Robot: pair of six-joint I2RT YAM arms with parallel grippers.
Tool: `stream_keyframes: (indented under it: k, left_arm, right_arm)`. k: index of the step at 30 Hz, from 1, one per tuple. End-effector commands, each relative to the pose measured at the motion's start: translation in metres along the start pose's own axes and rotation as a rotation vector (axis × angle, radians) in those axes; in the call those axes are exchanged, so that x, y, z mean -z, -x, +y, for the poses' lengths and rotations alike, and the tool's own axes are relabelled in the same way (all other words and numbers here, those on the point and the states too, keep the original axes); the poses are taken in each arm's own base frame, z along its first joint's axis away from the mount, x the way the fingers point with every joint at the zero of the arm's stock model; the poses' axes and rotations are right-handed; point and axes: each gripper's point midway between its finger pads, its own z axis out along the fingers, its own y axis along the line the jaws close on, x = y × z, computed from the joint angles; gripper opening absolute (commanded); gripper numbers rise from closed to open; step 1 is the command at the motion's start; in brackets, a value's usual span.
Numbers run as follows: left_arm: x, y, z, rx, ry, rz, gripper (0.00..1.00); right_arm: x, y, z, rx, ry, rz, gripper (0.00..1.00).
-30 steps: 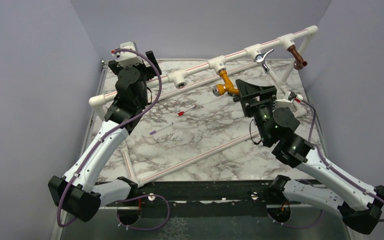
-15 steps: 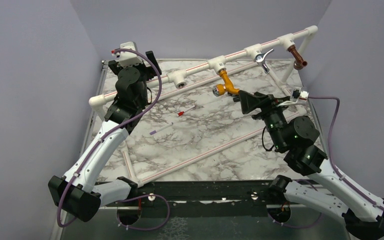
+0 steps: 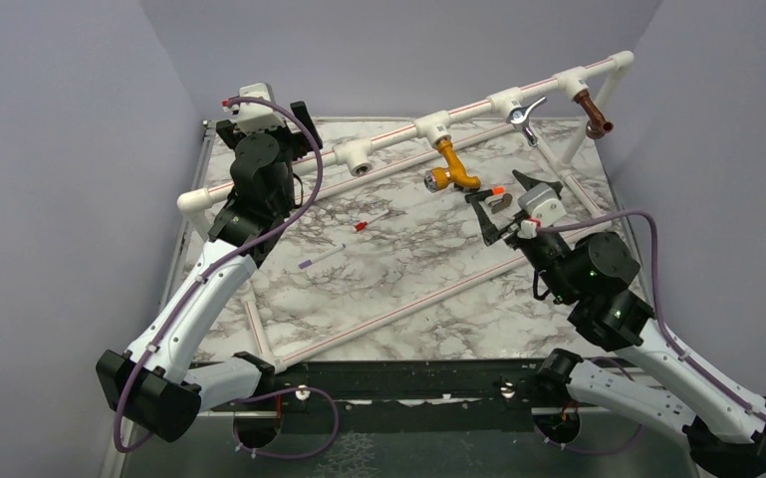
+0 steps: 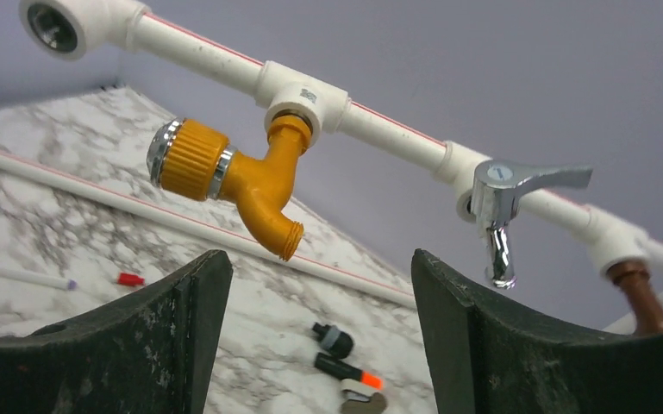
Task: Install the water faucets
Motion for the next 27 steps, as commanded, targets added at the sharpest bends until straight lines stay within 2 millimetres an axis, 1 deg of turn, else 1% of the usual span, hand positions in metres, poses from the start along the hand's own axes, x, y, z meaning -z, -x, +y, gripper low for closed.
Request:
stream_keyframes:
  k: [1,2,5,12,15,21,27]
  left_arm:
    - [0.032,-0.155,0.018,-0.289,-0.013,0.476,0.99]
    - [0.032,-0.155,0.018,-0.288,-0.012,0.476,0.99]
    - [0.032,-0.156,0.017,-0.286,-0.015,0.477,0.99]
    - [0.032,-0.155,0.017,-0.283,-0.017,0.476,0.99]
    - [0.032,-0.156,0.016,-0.284,-0.019,0.478,0.99]
    - [0.032,-0.158,0.016,-0.286,-0.018,0.482,0.99]
    - [0.032,-0.157,0.016,-0.286,-0.019,0.482,0.99]
  right_arm:
    - [-0.001,0.001,0.012,0.396,0.146,-0.041,0.8]
    - [-0.001,-0.003,0.017,0.442,0.18,-0.028,0.8]
    - [-0.004,-0.005,0.021,0.57,0.232,-0.025,0.8]
    - [-0.017,-0.014,0.024,0.869,0.26,-0.033,0.8]
    - [-0.024,-0.008,0.023,0.968,0.219,-0.082,0.8]
    - [-0.036,0.001,0.024,1.07,0.181,-0.136,0.79]
    - [-0.045,0.007,0.025,1.17,0.123,-0.18,0.78]
